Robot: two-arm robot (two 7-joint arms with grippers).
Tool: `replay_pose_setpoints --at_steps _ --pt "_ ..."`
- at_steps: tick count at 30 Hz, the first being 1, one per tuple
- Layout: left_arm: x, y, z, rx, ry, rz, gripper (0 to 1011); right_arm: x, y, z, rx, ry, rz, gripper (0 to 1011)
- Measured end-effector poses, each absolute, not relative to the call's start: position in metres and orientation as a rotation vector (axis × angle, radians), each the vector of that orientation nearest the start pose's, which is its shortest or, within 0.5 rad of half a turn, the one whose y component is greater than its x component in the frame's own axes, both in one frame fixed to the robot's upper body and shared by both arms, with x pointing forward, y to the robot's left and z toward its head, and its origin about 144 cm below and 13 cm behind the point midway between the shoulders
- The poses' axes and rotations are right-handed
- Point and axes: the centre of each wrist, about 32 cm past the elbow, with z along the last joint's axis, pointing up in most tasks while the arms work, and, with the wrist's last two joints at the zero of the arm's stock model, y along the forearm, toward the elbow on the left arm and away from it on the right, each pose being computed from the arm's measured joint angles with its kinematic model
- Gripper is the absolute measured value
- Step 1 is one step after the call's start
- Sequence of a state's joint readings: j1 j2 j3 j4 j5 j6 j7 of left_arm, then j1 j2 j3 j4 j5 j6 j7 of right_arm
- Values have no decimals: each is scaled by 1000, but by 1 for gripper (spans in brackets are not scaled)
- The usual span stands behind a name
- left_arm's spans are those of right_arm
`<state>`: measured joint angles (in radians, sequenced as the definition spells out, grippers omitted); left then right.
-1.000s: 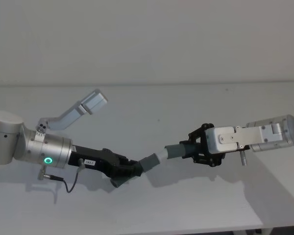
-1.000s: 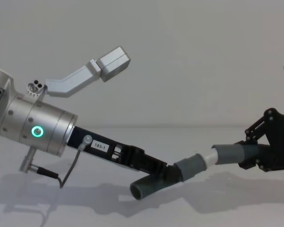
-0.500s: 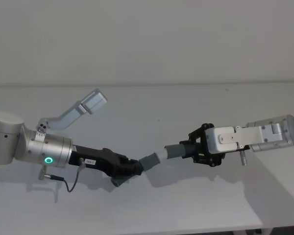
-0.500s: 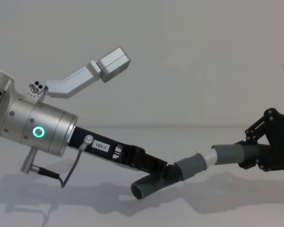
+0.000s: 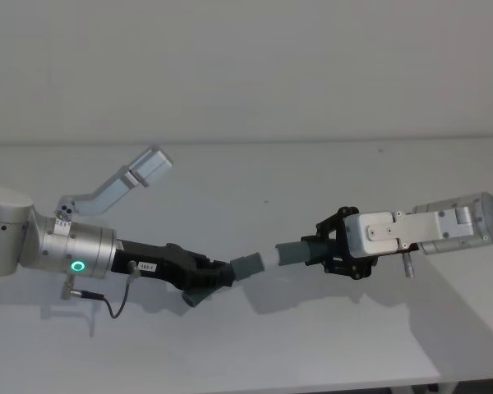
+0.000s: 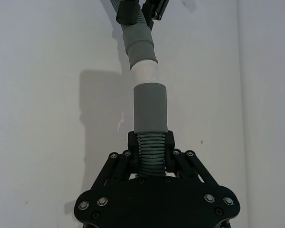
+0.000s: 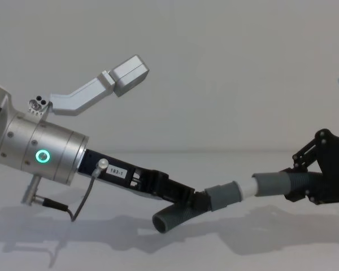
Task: Use both hands to pick up one end of the pipe from the table, align the ends, and insert them.
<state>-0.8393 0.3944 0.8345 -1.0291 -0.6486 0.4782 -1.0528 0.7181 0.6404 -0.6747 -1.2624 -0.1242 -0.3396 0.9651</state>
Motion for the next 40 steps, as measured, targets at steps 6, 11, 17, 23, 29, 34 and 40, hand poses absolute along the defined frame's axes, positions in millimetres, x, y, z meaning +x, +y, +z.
replay_pose_setpoints --at_steps 6,11,17,23,29,34,40 --pt "631 216 1238 375 405 157 290 597 -306 1277 -735 -743 -127 266" --pt "632 214 1236 374 407 159 289 597 -306 1277 -735 -743 -127 266" --pt "633 212 1235 371 408 158 289 597 -306 1277 -735 -743 -127 266" --pt "633 210 1235 367 409 159 290 597 -306 1277 -735 -743 -127 266" --pt "633 209 1234 362 412 161 289 597 -306 1277 -735 -743 -127 266" --pt "632 208 1234 359 413 161 289 597 -306 1277 -735 -743 -127 266" --pt "632 207 1234 357 414 162 290 597 -306 1277 -735 -743 -127 266"
